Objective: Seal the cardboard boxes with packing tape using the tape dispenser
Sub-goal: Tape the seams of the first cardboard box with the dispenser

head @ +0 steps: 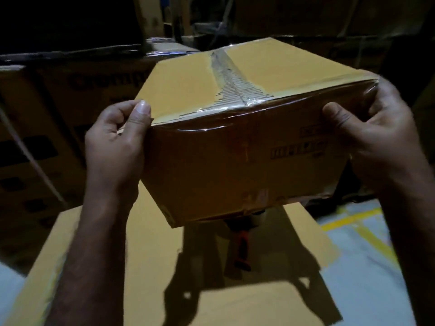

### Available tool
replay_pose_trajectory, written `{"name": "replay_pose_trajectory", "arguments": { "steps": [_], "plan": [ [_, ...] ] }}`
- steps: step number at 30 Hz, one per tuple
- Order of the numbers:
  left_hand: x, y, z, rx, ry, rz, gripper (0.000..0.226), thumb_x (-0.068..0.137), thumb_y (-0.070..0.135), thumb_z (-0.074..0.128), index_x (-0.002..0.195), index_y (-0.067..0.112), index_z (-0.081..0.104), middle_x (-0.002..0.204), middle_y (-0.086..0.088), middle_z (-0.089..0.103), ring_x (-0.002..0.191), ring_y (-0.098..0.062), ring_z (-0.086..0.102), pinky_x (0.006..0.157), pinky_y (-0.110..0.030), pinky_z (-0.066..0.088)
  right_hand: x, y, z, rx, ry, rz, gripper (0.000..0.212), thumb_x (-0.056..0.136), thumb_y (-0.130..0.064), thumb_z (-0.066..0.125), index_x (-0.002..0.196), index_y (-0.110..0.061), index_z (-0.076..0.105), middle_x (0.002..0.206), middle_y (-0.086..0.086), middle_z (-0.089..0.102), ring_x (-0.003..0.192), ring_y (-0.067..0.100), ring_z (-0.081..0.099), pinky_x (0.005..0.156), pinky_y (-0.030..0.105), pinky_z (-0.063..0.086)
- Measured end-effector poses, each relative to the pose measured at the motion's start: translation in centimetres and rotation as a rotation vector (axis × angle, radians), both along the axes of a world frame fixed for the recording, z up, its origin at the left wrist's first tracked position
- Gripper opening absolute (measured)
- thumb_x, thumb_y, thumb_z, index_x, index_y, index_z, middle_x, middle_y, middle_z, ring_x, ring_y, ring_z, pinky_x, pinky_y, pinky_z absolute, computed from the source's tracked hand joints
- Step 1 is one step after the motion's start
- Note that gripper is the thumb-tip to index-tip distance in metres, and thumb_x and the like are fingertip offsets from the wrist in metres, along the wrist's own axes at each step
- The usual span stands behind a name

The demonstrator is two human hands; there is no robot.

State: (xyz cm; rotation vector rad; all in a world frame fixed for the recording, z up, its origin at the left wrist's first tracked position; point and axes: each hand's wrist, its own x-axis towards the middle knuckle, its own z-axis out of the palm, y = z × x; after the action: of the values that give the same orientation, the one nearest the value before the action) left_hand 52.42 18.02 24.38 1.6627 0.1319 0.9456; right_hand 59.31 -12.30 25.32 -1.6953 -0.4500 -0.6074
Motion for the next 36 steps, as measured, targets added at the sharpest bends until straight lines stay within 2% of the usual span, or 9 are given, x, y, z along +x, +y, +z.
{"name": "replay_pose_trajectory", "arguments": {
  "steps": [2,12,16,19,22,27,30,32,36],
  "plan": [
    [0.8,-3.6,0.1,0.015,-0.004,-0.081,0.023,0.101,0.039,0.057,0.118,0.027,0.065,0.101,0.011,0.068,0.095,-0.007,0.069,0.064,-0.028,0.057,-1.3,-4.2,-0.2,-0.018,-0.008,-0.087,0.057,0.09,-0.023,0.067,0.14,-0.009,0.044,0.126,0.0,0.061,0.113,0.003,0.06,0.089,0.02,0.054],
    [2.4,-25.6,-2.3,-0.007,0.006,-0.344,0.007,0.097,0.033,0.063,0.1,0.034,0.069,0.105,0.008,0.071,0.101,-0.009,0.069,0.078,-0.028,0.058,-6.7,-27.5,-4.2,0.04,0.031,-0.248,0.057,0.089,-0.028,0.071,0.137,-0.009,0.047,0.127,0.005,0.063,0.119,0.018,0.061,0.1,0.045,0.05],
    [2.7,-34.8,-3.3,-0.072,0.07,-0.38,0.008,0.098,0.027,0.064,0.094,0.03,0.071,0.093,0.009,0.071,0.082,0.0,0.068,0.065,-0.02,0.053,-7.9,-36.4,-5.2,0.029,0.106,-0.307,0.062,0.085,-0.038,0.073,0.135,-0.012,0.047,0.126,0.003,0.064,0.118,0.019,0.061,0.099,0.049,0.05],
    [3.2,-40.7,-4.2,-0.089,0.123,-0.382,0.012,0.097,0.028,0.065,0.087,0.029,0.072,0.082,0.009,0.071,0.079,-0.007,0.069,0.066,-0.03,0.056,-8.4,-41.3,-5.8,-0.019,0.172,-0.369,0.076,0.088,-0.037,0.071,0.149,-0.019,0.028,0.141,0.002,0.052,0.128,0.016,0.053,0.105,0.05,0.046],
    [4.4,-44.8,-5.9,-0.072,0.209,-0.383,0.017,0.094,0.038,0.064,0.083,0.029,0.073,0.08,0.007,0.072,0.085,-0.019,0.071,0.073,-0.042,0.058,-8.0,-45.2,-6.2,-0.262,0.29,-0.482,0.101,0.081,-0.041,0.077,0.153,-0.042,0.005,0.161,0.007,0.019,0.145,0.025,0.027,0.113,0.048,0.032],
    [6.7,-48.5,-10.3,0.053,0.445,-0.45,0.043,0.077,0.069,0.071,0.099,0.033,0.072,0.102,0.011,0.072,0.101,-0.012,0.067,0.084,-0.041,0.058,-4.5,-50.3,-8.7,-0.457,0.553,-0.474,0.094,0.062,-0.046,0.083,0.138,-0.053,0.029,0.14,0.006,0.043,0.12,0.029,0.052,0.091,0.054,0.052],
    [8.2,-49.8,-13.1,0.086,0.618,-0.547,0.053,0.067,0.051,0.089,0.112,0.035,0.066,0.109,0.014,0.066,0.1,-0.009,0.066,0.083,-0.039,0.061,-1.8,-52.1,-11.3,-0.492,0.636,-0.45,0.087,0.068,-0.031,0.086,0.14,-0.039,0.036,0.124,-0.004,0.052,0.109,0.019,0.054,0.079,0.036,0.051],
    [9.7,-50.3,-15.4,0.093,0.696,-0.574,0.064,0.062,0.044,0.093,0.118,0.033,0.065,0.109,0.01,0.067,0.096,-0.011,0.068,0.078,-0.037,0.062,0.0,-52.6,-13.0,-0.519,0.675,-0.442,0.086,0.069,-0.027,0.087,0.14,-0.031,0.039,0.116,-0.005,0.054,0.104,0.016,0.052,0.079,0.034,0.047],
    [13.6,-50.6,-20.1,0.181,0.827,-0.556,0.101,0.038,0.075,0.089,0.125,0.03,0.066,0.112,0.005,0.072,0.098,-0.02,0.072,0.083,-0.046,0.062,4.5,-53.5,-17.2,-0.584,0.756,-0.42,0.086,0.063,-0.032,0.09,0.136,-0.029,0.044,0.121,-0.001,0.06,0.108,0.019,0.055,0.088,0.039,0.048]
  ]
}}
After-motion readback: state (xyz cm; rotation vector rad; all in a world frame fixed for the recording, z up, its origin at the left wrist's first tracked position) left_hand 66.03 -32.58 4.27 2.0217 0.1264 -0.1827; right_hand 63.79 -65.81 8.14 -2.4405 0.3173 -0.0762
